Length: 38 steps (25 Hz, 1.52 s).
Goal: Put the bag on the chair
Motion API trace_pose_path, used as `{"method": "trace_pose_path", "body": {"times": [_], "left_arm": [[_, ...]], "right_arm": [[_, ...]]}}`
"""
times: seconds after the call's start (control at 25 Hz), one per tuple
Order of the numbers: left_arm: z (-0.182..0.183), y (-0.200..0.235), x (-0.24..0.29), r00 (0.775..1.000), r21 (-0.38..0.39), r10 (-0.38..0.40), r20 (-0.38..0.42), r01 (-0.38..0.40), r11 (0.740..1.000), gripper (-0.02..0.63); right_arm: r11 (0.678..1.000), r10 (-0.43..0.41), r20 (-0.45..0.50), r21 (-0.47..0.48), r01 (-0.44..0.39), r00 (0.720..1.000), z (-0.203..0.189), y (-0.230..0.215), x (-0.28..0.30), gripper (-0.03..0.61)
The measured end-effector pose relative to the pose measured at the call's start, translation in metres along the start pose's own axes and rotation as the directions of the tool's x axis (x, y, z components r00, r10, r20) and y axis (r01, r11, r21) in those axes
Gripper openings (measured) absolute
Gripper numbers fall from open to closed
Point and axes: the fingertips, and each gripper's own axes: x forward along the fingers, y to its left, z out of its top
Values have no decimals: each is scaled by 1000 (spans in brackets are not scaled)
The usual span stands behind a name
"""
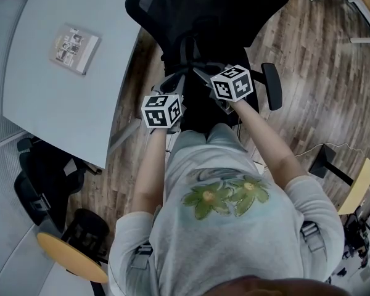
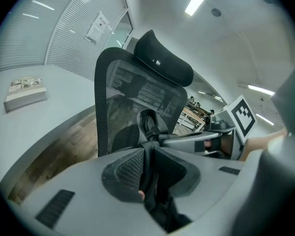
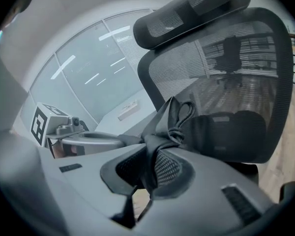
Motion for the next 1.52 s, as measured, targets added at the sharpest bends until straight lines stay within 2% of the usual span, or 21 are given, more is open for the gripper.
{"method": "trace_pose_path", "body": {"times": [0.56,1.16,1.32,1.52], "left_arm": [[-40,26,32,996,-29,29,-88,-31,999,75],[-68,50,51,982,-36,68,-174,-75,997,75],[-73,52,53,983,-52,55,-177,-65,997,75],[-70,53,53,988,-40,51,-147,-58,998,100]], "right_arm": [[999,-33,-102,39,37,994,-38,-26,23,44],[997,-71,-244,2,74,967,-71,-44,47,80],[998,-69,-267,-10,69,961,-78,-46,52,98],[996,-82,-248,-38,75,965,-77,-44,51,190]]}}
